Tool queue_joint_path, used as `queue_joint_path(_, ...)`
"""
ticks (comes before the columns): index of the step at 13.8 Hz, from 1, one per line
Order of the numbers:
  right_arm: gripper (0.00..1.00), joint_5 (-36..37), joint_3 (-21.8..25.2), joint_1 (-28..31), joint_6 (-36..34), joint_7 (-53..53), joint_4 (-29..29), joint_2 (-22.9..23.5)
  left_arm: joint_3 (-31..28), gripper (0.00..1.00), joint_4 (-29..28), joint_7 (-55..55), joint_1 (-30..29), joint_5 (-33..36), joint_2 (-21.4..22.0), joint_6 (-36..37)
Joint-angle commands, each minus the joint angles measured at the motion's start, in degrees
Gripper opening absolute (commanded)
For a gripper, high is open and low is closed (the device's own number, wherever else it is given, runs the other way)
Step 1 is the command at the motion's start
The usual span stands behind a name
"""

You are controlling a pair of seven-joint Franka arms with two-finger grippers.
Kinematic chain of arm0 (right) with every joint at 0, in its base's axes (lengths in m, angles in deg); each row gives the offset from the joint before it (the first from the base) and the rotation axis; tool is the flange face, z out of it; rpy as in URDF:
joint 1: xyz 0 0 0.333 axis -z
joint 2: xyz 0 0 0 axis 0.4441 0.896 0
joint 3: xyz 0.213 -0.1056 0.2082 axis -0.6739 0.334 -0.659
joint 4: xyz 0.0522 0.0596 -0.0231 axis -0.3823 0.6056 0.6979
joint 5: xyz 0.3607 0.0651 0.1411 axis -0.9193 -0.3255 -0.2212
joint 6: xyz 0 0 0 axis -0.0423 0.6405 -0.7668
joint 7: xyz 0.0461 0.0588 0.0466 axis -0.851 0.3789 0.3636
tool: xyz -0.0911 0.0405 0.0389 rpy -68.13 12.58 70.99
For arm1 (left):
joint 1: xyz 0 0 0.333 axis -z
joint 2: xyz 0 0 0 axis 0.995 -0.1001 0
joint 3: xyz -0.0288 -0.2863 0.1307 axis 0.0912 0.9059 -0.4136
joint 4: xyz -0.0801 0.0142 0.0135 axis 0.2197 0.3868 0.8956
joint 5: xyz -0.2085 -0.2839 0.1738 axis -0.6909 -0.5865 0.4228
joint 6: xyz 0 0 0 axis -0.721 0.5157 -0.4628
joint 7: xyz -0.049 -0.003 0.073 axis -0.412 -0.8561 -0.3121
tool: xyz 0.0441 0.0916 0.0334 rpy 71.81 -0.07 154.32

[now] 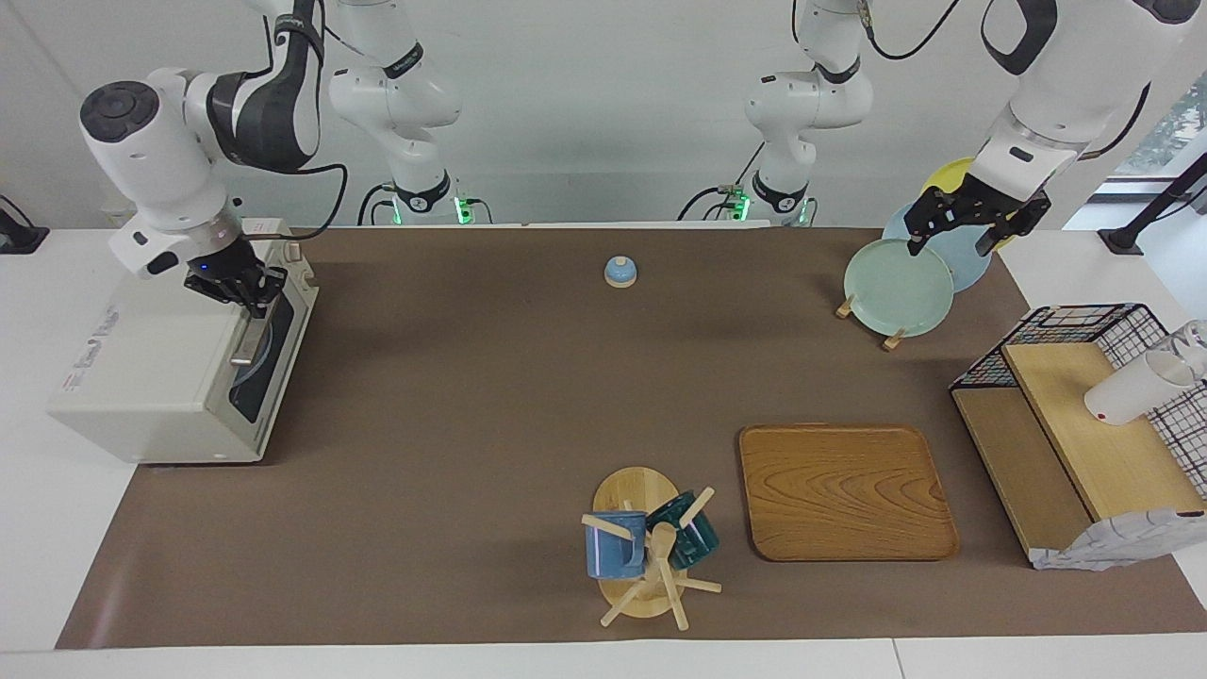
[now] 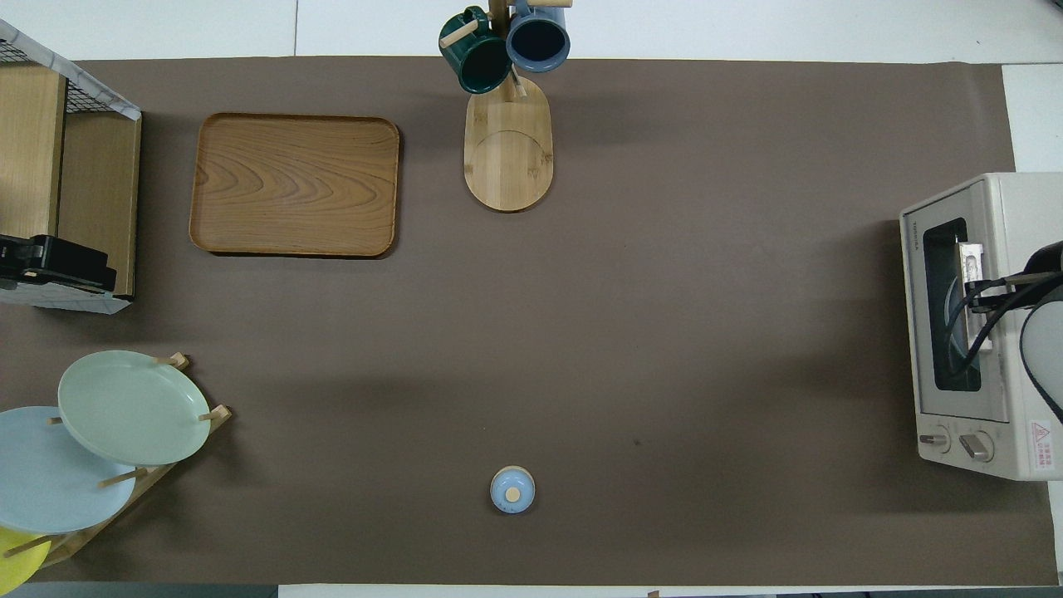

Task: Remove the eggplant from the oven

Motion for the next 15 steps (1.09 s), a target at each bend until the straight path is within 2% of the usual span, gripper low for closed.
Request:
queue_joint_path(1,0.00,0.66,-0.34,0.71,1.35,-1.46,2.26,-1.52,0.61,1.00,-1.74,0.37,-0.63,0.99,1.54,-0.47)
queue_joint_path(4,0.00,0.31,-0.43,0.36,5.73,-1.19,5.06,-1.34,0.61,1.00,-1.74,0.37,-0.72,0.99,1.54,-0.47)
queue_joint_path(7,0.00,-3.45,-0.96,-0.86,7.50,-0.93,8.32,-1.61,0.61,1.00,-1.74,0.37,-0.72,0.99,1.54,-0.47)
queue_joint_path(9,0.00,-4.44,-0.96,-2.45,11.53,-0.75,9.99,-0.82,0.61,1.00,-1.74,0.46,-0.63,0.90,1.54,-0.47)
queue_joint_path(11,0.00,-4.44,-0.96,-4.64,15.84,0.56,10.52,1.55,0.61,1.00,-1.74,0.37,-0.72,0.99,1.54,-0.47)
queue_joint_path(15,0.00,-4.44,-0.96,-4.82,23.40,0.65,11.39,5.86,0.61,1.00,-1.74,0.37,-0.63,0.99,1.54,-0.47)
